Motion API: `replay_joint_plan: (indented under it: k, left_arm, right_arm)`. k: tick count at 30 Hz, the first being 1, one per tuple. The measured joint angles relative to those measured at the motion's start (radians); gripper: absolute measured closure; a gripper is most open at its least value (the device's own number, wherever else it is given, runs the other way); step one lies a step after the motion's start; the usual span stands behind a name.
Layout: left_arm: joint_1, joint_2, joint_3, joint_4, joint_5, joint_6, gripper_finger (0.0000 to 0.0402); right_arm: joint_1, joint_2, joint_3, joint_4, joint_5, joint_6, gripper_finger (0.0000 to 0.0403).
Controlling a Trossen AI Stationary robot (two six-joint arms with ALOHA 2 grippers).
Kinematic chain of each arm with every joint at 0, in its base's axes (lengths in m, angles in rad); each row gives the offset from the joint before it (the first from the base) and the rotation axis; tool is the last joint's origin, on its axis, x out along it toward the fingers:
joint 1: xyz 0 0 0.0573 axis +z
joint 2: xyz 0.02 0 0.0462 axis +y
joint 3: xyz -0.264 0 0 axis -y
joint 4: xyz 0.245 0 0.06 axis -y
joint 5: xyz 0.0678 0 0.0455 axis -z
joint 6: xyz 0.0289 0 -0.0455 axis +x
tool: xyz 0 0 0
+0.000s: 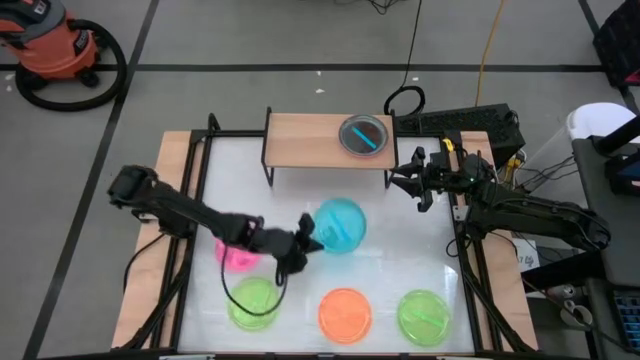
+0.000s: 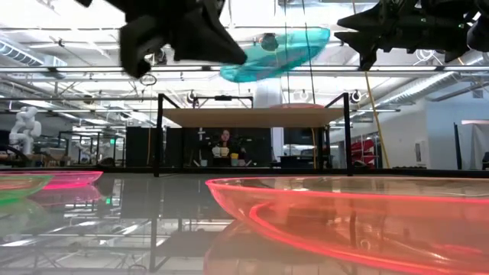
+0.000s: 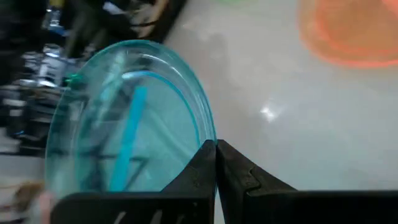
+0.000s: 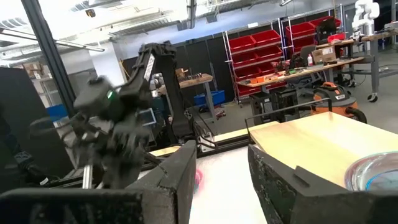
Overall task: Place and stack plates onto a shelf
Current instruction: Stack the blue plate on top of the blue plate on the shelf
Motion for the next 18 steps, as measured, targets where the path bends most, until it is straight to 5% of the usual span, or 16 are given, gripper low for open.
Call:
replay_joint_plan:
  k: [8,13,18]
  left_arm:
    - [0.313,-0.108,0.035,0.02,0.076,0.176,0.0397]
    - [0.522,-0.037,0.215,-0.084,0.292,0.167,0.0398]
    - [0.629,0.101,0.44,-0.21,0.4,0.148,0.0398]
  right_arm:
    - [0.0,0.0,0.0,0.002,0.073,-0.011,0.0273]
    - [0.0,0.0,0.0,0.035,0.073,-0.044,0.0273]
    - [0.0,-0.001,0.001,0.076,0.071,-0.045,0.0273]
